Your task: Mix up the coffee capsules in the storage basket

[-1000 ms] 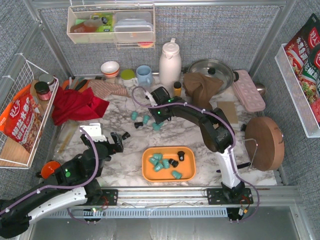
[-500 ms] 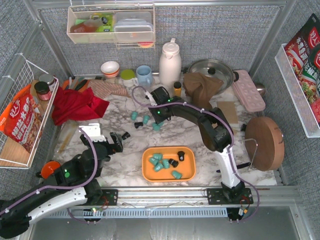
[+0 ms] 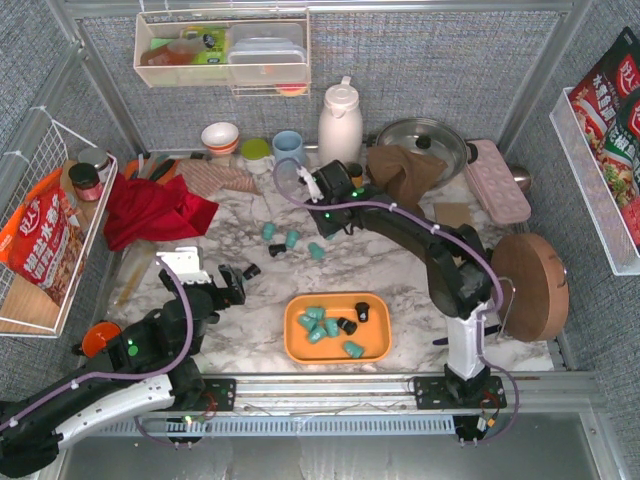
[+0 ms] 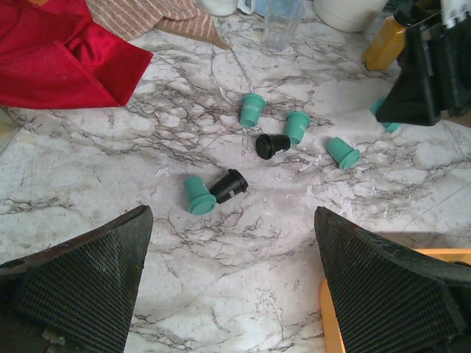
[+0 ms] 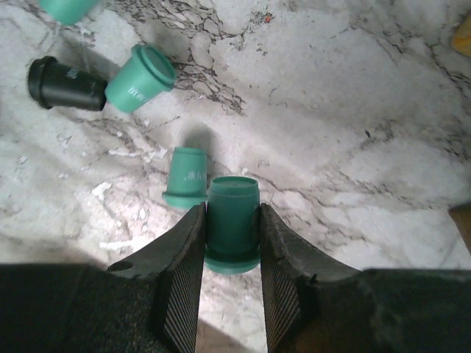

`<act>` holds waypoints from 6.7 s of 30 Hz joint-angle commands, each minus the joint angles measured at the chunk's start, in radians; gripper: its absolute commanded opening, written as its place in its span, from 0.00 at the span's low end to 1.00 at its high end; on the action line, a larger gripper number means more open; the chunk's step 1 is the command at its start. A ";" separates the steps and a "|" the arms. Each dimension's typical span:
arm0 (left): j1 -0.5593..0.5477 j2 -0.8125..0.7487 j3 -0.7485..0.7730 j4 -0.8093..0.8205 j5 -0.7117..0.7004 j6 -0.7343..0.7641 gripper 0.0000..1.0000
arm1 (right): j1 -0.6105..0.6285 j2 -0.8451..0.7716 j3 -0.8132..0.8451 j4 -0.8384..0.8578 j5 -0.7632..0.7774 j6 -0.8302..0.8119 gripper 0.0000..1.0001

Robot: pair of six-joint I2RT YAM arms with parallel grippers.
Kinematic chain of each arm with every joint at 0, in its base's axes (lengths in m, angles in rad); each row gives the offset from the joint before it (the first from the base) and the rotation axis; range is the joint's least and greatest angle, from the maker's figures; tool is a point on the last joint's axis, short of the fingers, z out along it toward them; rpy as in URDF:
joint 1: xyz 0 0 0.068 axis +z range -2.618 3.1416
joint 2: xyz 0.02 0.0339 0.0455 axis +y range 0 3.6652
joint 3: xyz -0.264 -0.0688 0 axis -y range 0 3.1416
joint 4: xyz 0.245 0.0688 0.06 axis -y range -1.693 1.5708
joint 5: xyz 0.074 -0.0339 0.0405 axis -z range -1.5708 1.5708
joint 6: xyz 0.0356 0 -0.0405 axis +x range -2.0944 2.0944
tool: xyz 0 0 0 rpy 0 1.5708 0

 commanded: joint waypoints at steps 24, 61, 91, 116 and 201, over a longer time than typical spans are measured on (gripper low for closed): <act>-0.001 -0.022 -0.003 0.000 -0.019 -0.015 0.99 | 0.312 -0.639 -0.632 0.092 0.135 0.186 0.29; -0.002 -0.072 -0.005 -0.014 -0.025 -0.026 0.99 | 0.211 -0.313 -0.376 0.153 0.124 0.142 0.65; -0.001 -0.092 -0.013 0.001 -0.017 -0.018 0.99 | 0.071 0.170 -0.029 0.109 0.011 0.097 0.46; -0.001 -0.101 -0.013 -0.007 -0.023 -0.024 0.99 | 0.072 -0.110 -0.170 0.119 0.060 0.092 0.32; 0.728 0.569 -0.127 0.330 0.585 -0.163 0.83 | 0.156 -0.896 -0.917 0.380 0.305 0.161 0.60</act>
